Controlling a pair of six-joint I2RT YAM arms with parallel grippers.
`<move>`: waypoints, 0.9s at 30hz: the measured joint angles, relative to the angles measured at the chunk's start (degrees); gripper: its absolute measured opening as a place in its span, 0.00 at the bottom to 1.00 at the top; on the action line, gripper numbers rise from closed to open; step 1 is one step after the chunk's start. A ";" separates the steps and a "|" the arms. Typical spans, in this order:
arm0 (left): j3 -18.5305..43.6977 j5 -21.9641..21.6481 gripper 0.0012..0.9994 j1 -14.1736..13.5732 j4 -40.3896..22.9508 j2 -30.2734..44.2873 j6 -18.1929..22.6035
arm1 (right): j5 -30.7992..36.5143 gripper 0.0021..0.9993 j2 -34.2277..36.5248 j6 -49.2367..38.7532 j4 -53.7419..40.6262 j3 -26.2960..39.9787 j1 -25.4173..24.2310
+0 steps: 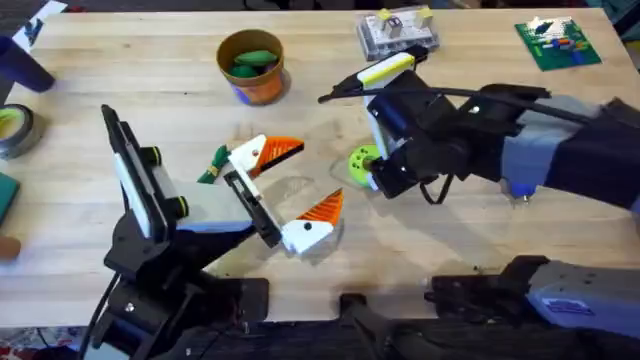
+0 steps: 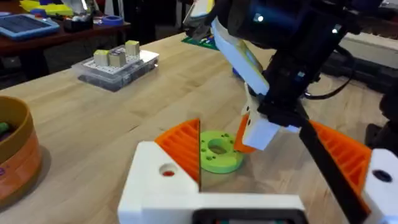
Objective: Pick up the gripper from the table and insert it into the empty holder that is missing its gripper. Then pick up a screw, insert it into the mounting hole, and use the screwdriver to tighten it. Finally, clean up the table by picking up the vegetable and placing it into the bucket.
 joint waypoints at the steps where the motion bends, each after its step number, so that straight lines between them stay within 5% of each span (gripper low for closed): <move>1: 0.00 0.00 0.99 0.00 -0.02 0.00 0.00 | 0.02 0.01 0.00 0.00 0.00 0.00 0.00; 11: 0.00 -0.02 0.99 0.00 -0.02 0.00 0.02 | -0.03 0.00 -0.51 -0.02 -1.54 1.21 0.00; 21: 0.00 0.00 0.99 0.00 0.00 0.00 0.00 | -4.76 0.00 -5.71 -0.20 -10.31 15.07 0.00; 27: 0.00 0.00 0.99 0.00 -0.02 0.00 0.00 | -7.44 0.00 -6.51 0.08 -13.25 17.05 0.00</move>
